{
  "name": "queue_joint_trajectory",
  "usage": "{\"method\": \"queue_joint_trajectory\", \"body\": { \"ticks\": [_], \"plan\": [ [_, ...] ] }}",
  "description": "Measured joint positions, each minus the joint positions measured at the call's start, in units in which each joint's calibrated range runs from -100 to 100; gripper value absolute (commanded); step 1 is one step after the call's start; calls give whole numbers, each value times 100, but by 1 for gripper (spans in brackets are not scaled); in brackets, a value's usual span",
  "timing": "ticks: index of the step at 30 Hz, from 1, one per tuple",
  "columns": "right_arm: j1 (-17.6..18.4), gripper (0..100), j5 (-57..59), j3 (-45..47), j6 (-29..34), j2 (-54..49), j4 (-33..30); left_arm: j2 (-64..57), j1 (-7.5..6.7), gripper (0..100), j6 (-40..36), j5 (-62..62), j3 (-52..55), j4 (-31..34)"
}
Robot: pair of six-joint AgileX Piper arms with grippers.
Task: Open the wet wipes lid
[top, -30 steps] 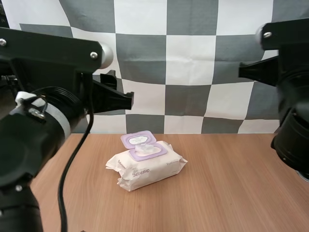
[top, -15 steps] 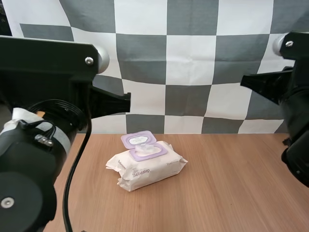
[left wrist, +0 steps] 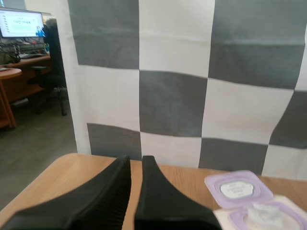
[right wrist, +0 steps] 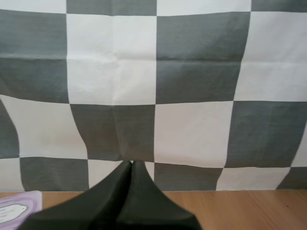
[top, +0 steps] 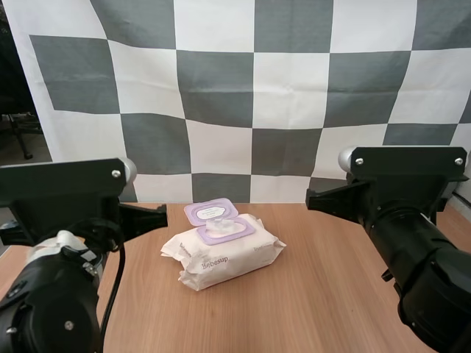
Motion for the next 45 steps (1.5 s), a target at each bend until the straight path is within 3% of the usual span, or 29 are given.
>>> {"method": "queue_joint_trajectory", "body": {
  "ticks": [5,6,7,8,9,10,14,17,24,25,27,32,45],
  "plan": [
    [-66,0,414,77,0,-14,0,0,-93,16,-77,-43,102,184],
    [-86,0,523,112,0,-14,0,0,-187,16,-112,-93,148,320],
    [-150,0,1187,187,0,-14,0,0,-403,16,-111,-131,162,822],
    [-346,0,2147,644,0,-14,-47,0,-523,16,-103,-160,191,1045],
    [-430,0,2687,917,0,-14,-190,-9,-811,16,-186,-176,377,1716],
    [-511,0,3045,1160,0,-14,-378,-9,-931,16,-190,-324,617,2044],
    [-714,0,3861,1597,0,-14,-567,-9,-1107,16,-280,-898,1174,2428],
    [-961,0,4062,1676,0,-14,-249,-13,-1339,16,-289,-2004,1918,2597],
    [-1018,0,3812,1676,0,-14,-28,-99,-1456,16,-289,-2544,2087,2564],
    [-1018,0,3747,1676,0,-14,-11,-369,-1574,16,-496,-2624,2114,2564],
    [-1028,0,3490,1663,0,-14,1,-882,-1577,16,-542,-1631,2193,2602],
    [-1028,0,3562,1224,0,-14,-26,-967,-1609,16,-542,-1569,2193,2602],
    [-1028,0,4336,1130,0,-14,-1154,-967,-1663,16,-542,-1607,2193,2602]
  ]
}}
